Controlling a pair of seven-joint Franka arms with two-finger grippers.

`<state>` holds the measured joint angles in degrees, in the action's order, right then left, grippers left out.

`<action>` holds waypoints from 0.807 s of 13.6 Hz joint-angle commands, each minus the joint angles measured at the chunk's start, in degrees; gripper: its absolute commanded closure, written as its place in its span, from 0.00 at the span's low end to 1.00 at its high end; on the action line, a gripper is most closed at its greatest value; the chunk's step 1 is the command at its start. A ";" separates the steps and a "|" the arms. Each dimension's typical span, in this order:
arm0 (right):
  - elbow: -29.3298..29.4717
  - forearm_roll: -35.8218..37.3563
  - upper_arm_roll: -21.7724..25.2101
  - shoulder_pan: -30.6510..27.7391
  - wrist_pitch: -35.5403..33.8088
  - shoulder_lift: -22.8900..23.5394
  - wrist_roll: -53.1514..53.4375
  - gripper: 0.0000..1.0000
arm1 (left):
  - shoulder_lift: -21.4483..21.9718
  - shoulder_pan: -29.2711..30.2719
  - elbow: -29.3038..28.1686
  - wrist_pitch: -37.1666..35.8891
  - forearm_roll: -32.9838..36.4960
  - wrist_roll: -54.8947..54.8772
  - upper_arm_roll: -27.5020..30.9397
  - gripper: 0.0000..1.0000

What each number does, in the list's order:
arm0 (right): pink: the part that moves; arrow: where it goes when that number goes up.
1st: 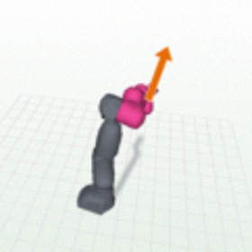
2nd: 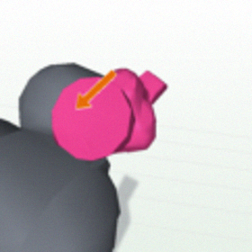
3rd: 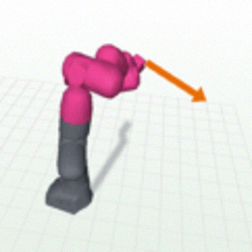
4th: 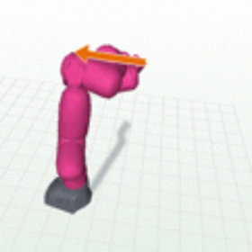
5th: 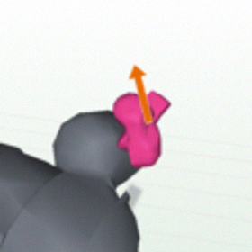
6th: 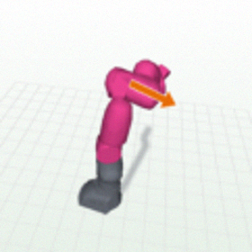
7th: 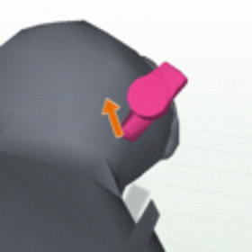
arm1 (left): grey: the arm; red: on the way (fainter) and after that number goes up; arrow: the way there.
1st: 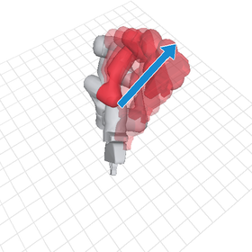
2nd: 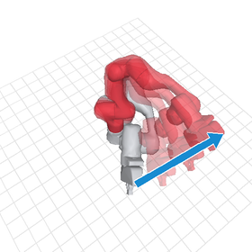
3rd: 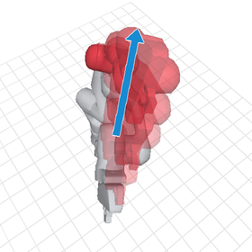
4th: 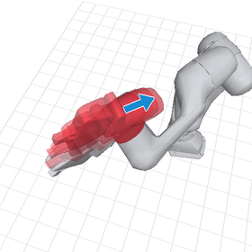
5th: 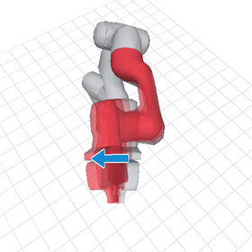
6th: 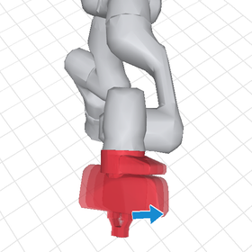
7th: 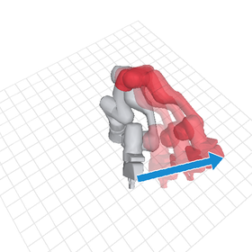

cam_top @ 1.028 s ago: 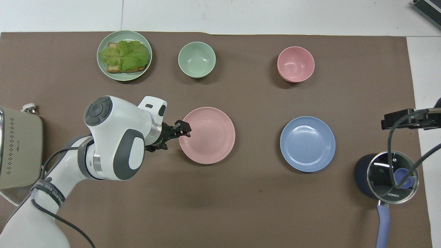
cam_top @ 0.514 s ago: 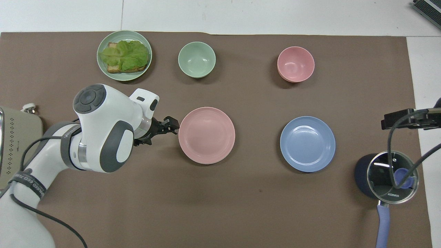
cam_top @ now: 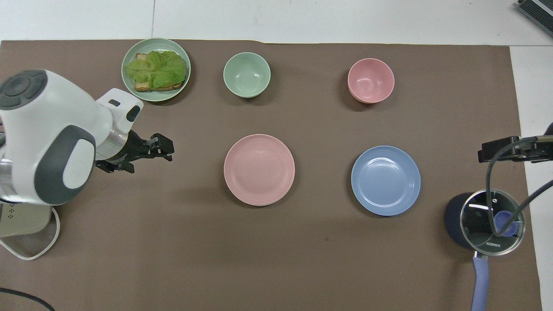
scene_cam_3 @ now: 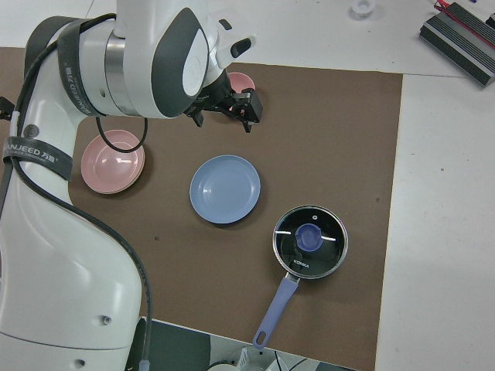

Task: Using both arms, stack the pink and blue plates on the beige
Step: 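Open the left gripper and withdraw it to rest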

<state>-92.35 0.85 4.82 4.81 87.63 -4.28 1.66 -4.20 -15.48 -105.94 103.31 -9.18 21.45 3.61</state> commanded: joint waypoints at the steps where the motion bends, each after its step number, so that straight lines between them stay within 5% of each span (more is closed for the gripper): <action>1: -0.90 -1.29 -0.34 -0.85 -0.09 -1.08 -0.52 0.00 | 0.77 1.15 4.41 -5.12 2.83 -2.03 -0.36 0.00; 11: -0.90 -1.21 -0.34 -0.85 -0.09 -1.08 -0.52 0.00 | 5.78 10.20 13.29 -16.90 7.59 -17.92 0.00 0.00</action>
<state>-92.35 0.85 4.82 4.81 87.63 -4.28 1.67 0.07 -7.09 -93.58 88.91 -2.90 6.83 3.96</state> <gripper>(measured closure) 0.000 0.000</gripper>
